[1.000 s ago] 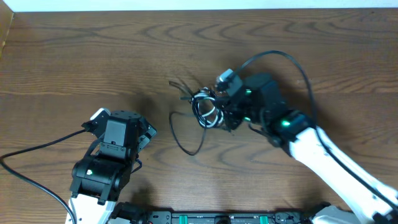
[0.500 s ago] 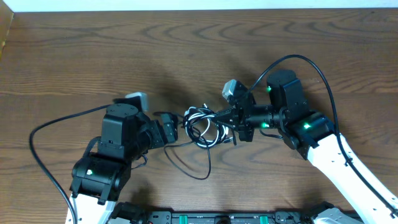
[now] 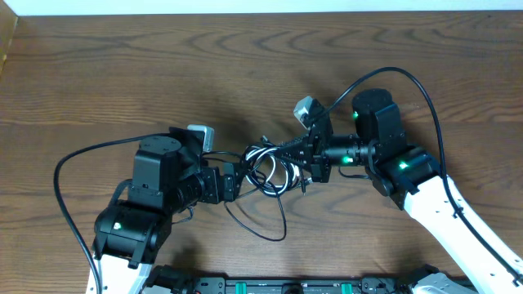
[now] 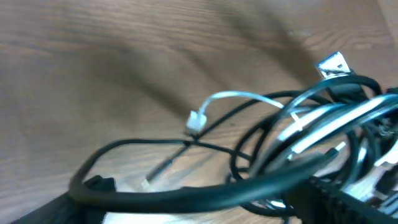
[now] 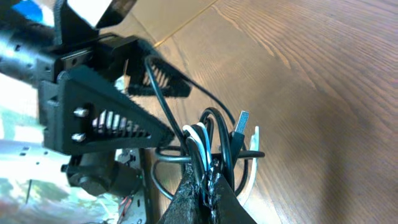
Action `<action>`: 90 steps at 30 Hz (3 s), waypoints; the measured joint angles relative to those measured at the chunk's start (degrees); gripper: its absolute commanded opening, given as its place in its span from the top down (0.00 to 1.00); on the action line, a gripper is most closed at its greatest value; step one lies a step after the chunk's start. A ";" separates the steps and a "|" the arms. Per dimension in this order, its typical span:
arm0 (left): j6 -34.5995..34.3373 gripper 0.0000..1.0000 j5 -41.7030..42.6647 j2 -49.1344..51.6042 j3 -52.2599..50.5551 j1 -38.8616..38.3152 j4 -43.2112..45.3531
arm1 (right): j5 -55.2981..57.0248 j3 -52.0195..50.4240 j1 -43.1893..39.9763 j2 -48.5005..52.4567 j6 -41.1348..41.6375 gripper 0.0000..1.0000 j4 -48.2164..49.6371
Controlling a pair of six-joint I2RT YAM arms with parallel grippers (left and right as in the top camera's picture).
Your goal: Untangle cables
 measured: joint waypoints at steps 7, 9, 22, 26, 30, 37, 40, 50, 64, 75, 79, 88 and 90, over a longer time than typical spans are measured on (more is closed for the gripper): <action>-5.33 0.10 1.64 0.09 0.00 0.00 -1.05 | 7.32 0.00 0.07 0.00 2.47 0.99 -0.07; -2.43 0.10 1.95 0.09 0.00 0.00 -1.09 | 8.85 0.00 0.04 0.02 4.46 0.99 -0.02; 14.08 0.19 2.40 0.24 0.00 0.00 -2.10 | 6.40 0.00 0.07 0.35 17.75 0.99 0.50; 16.74 0.23 2.40 0.24 -0.11 0.00 -1.81 | 3.30 0.00 0.07 0.35 20.11 0.99 0.50; 17.94 0.25 2.45 0.28 -0.11 0.00 -0.96 | 0.37 0.00 0.07 0.35 22.38 0.99 0.50; 18.53 0.30 2.60 0.28 -0.11 -1.88 0.00 | -4.50 0.00 0.07 0.37 24.61 0.99 1.01; 18.53 0.38 2.62 0.28 -0.11 -3.82 1.53 | -6.32 0.00 0.07 0.37 24.90 0.99 1.01; 19.67 0.49 2.62 4.33 -0.11 -7.45 6.21 | -9.77 0.00 0.07 0.37 25.88 0.99 1.31; 19.85 0.92 2.54 10.21 -0.13 -7.45 11.37 | -11.37 0.00 0.04 0.37 26.10 0.99 1.57; 19.56 0.92 1.64 4.35 -1.18 -7.43 9.11 | -1.60 0.11 0.09 0.31 21.90 0.99 -7.28; 19.43 0.92 1.95 -0.63 -1.38 -7.45 8.83 | 14.14 0.09 0.20 0.35 21.09 0.99 -14.97; 9.79 0.92 -9.31 -12.09 -1.38 -7.45 8.61 | 35.87 0.09 0.31 0.46 20.72 0.99 -22.80; 8.15 0.92 -11.23 -13.22 -1.38 -7.45 7.96 | 37.16 0.09 0.31 0.46 20.72 0.96 -22.77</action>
